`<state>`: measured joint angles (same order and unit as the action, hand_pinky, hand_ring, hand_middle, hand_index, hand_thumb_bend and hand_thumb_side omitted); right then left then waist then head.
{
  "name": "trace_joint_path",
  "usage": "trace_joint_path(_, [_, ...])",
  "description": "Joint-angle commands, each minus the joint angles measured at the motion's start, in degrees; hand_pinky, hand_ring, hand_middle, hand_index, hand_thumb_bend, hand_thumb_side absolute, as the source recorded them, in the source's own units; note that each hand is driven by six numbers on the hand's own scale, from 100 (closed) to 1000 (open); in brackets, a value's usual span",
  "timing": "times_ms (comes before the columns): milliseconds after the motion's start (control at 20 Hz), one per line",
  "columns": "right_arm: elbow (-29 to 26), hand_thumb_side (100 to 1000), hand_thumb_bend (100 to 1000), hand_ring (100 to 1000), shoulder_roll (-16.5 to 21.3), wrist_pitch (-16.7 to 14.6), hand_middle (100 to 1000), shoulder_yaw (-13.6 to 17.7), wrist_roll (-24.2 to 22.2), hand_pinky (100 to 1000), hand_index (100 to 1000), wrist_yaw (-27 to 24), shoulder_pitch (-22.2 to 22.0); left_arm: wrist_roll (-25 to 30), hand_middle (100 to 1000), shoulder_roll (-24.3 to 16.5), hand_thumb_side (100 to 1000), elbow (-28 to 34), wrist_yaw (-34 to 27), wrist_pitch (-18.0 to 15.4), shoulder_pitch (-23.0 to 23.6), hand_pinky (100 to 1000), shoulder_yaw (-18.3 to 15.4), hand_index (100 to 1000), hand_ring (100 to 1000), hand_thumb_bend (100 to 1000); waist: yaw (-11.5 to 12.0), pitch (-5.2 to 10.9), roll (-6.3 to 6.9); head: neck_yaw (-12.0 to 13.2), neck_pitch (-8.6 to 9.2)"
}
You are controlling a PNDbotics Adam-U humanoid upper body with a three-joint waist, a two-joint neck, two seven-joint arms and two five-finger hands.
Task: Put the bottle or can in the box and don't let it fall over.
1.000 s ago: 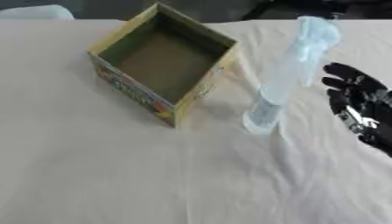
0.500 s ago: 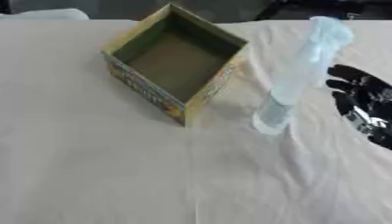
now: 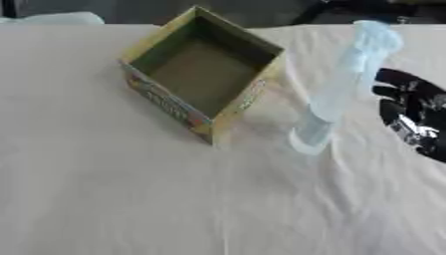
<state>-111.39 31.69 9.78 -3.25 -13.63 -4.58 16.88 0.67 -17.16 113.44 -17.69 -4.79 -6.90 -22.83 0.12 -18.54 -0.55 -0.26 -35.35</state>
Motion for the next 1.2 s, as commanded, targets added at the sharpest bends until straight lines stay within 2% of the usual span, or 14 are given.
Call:
trace_joint_path(50, [1.0,505,100,1000,1.9,-0.8,1000,0.2,0.1,1000,1000,1.0,1.1,0.2,994,-1.7,752,1.1,0.0,-0.2,0.0,987,-0.1,718,1000,112,0.2,1.35,0.01,-0.7,1.06])
trace_joint_path(400, [3.4,494,100,1000,2.1,-3.0,1000,-0.1,-0.2,1000,1000,2.5,2.2,0.3,995,-1.7,753,1.1,0.0,-0.2,-0.1,986,-0.1,718,1000,112,0.4,1.18,0.02,-1.2,1.6])
trace_joint_path(1200, [8.3,482,100,1000,2.5,-4.9,1000,-1.4,-1.8,1000,1000,2.6,5.5,0.7,996,-1.5,754,0.9,0.0,-0.4,-0.1,985,0.1,718,1000,110,0.9,0.7,0.16,-2.1,2.45])
